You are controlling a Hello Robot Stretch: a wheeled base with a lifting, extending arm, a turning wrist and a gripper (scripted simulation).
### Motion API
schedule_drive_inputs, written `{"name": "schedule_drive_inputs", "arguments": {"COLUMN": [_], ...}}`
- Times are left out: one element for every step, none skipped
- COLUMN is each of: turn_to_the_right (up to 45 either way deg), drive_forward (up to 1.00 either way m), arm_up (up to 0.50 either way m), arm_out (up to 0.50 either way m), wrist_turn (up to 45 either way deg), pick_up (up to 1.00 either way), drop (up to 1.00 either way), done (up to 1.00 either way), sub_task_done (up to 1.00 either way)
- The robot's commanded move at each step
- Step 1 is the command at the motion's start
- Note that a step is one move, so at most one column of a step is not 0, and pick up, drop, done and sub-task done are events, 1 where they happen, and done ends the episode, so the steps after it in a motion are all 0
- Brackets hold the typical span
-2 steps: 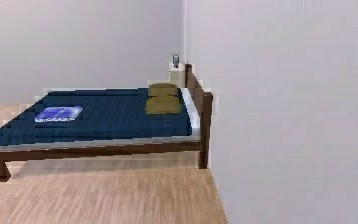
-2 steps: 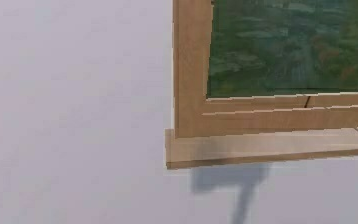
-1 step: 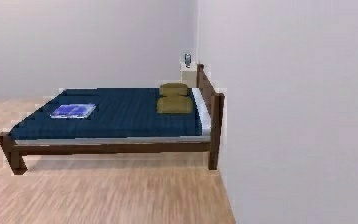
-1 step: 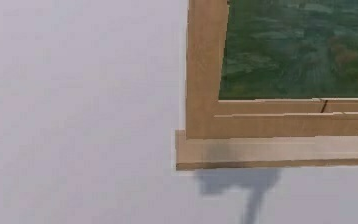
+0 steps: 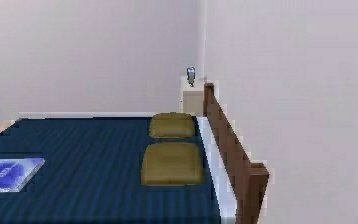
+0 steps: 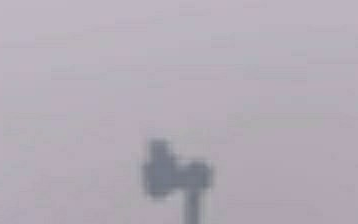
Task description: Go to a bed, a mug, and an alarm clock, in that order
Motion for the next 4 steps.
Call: {"name": "schedule_drive_inputs", "arguments": {"turn_to_the_right": [-24.0, 0.0, -45.0, -21.0], "drive_forward": [0.00, 0.00, 0.00, 0.00], "arm_up": [0.00, 0.00, 0.00, 0.00], "arm_out": [0.00, 0.00, 0.00, 0.00], "wrist_turn": [0.0, 0.0, 0.0, 0.0], "pick_up": [0.00, 0.00, 0.00, 0.00], "drop": [0.00, 0.00, 0.00, 0.00], "done": [0.00, 0.00, 0.00, 0.00], "sub_task_done": [0.00, 1.00, 0.00, 0.00]}}
